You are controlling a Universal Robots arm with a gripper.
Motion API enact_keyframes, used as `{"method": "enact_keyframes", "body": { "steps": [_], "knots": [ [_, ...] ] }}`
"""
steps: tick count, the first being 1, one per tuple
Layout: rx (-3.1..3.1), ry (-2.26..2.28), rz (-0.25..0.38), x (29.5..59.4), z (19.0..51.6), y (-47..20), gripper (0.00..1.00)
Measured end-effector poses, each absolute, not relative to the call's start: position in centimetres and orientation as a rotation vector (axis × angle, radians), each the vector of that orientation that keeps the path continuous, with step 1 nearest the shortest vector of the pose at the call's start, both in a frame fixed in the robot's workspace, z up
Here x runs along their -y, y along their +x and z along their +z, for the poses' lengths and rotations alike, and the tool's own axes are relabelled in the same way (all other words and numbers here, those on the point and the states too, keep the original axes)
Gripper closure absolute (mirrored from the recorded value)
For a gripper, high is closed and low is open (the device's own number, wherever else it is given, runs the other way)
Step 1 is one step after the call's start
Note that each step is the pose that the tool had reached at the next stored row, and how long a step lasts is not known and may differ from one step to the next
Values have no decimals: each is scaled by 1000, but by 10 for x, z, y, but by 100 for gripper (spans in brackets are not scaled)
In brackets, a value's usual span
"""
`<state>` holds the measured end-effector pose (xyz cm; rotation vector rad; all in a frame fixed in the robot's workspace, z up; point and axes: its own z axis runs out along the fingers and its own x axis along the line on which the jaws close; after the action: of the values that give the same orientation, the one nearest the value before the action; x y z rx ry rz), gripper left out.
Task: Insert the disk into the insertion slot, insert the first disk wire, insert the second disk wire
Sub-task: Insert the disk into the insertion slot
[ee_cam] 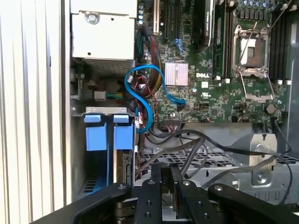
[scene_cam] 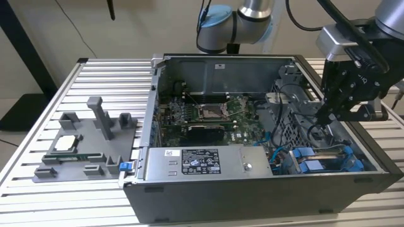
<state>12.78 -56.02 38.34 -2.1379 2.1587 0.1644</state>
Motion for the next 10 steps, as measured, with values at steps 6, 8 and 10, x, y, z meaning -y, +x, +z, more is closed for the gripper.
{"method": "enact_keyframes", "body": {
  "steps": [6,8,10],
  "knots": [
    [-2165,-2144,152,567,381,130,100],
    [-2166,-2145,150,569,380,132,100],
    [-2167,-2145,149,571,380,134,100]
  ]
}}
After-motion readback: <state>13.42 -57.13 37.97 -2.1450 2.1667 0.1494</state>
